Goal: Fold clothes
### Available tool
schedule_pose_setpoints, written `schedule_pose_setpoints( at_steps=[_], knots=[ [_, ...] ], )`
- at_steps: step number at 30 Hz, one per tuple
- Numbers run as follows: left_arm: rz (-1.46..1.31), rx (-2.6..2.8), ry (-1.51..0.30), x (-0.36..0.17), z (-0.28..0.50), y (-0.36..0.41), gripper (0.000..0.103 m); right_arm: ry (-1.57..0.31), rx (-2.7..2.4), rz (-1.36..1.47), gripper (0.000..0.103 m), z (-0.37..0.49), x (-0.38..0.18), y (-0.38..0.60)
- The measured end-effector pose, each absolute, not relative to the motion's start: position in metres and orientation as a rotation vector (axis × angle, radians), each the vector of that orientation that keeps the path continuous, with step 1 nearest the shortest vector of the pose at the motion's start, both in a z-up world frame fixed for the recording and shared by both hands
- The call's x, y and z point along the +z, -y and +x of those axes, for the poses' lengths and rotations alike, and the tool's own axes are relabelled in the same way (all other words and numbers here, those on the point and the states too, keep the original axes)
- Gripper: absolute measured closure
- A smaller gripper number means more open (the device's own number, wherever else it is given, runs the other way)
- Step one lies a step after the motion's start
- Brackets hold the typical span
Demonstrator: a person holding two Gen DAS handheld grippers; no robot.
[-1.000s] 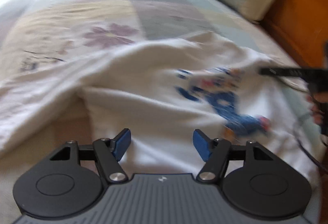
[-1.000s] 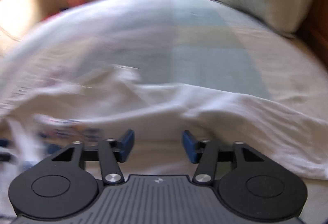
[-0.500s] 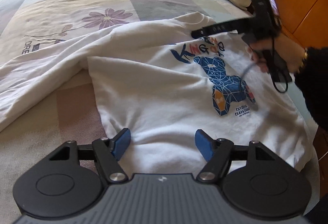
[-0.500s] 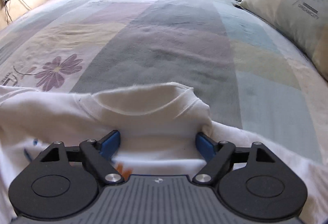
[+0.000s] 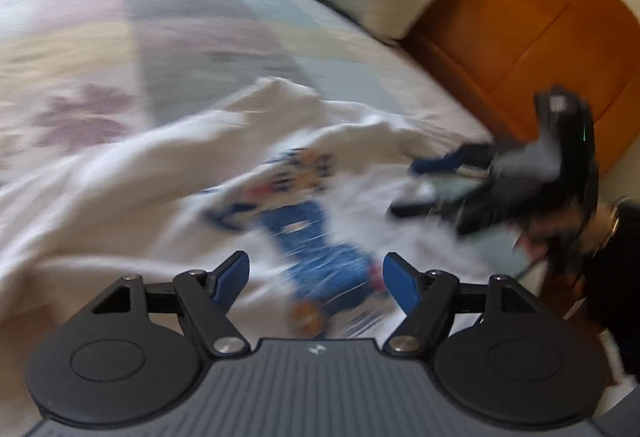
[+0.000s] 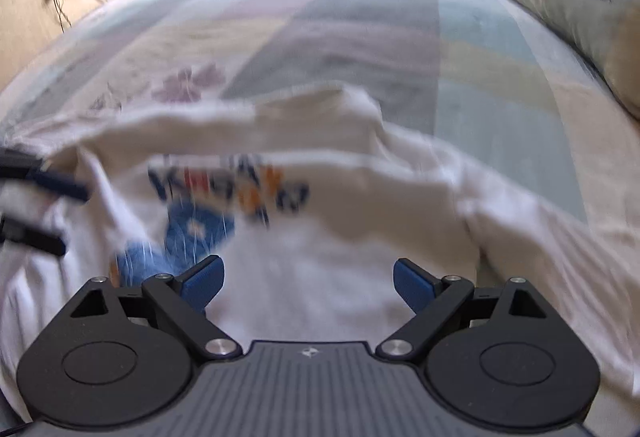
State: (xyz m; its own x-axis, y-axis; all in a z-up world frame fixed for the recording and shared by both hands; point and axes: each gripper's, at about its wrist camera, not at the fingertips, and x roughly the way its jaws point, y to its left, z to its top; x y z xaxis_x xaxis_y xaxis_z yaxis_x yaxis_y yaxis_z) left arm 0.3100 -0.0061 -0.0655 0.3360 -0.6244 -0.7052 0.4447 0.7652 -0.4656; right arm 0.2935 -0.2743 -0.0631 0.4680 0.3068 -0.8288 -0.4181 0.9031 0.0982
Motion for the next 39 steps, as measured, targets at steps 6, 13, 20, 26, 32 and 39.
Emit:
schedule_pose_setpoints(
  at_steps=[6,13,20,26,32,39],
  knots=[
    [-0.241,-0.563,-1.169,-0.101,0.363,0.024,0.027,-1.007,0.402,-0.134,0.009,0.282,-0.087,0.281],
    [-0.122,-0.504,-1.103,-0.104,0.401,0.035,0.022,-0.954,0.375,-0.136,0.000,0.300,-0.102,0.274],
    [-0.028,-0.511,-1.065,-0.086,0.384,0.037,0.022,-0.912,0.392,-0.097,0.000,0.308,-0.092,0.273],
    [0.081,-0.653,-0.901,-0.041,0.295,0.018,0.020,-0.760,0.692,-0.213,0.000,0.231,-0.057,0.262],
    [0.228,-0.622,-0.932,-0.070,0.214,0.009,0.020,-0.785,0.875,-0.305,0.000,0.173,-0.071,0.241],
    [0.239,-0.508,-0.939,-0.109,0.226,0.007,0.020,-0.804,0.698,-0.223,0.000,0.208,-0.113,0.241]
  ],
)
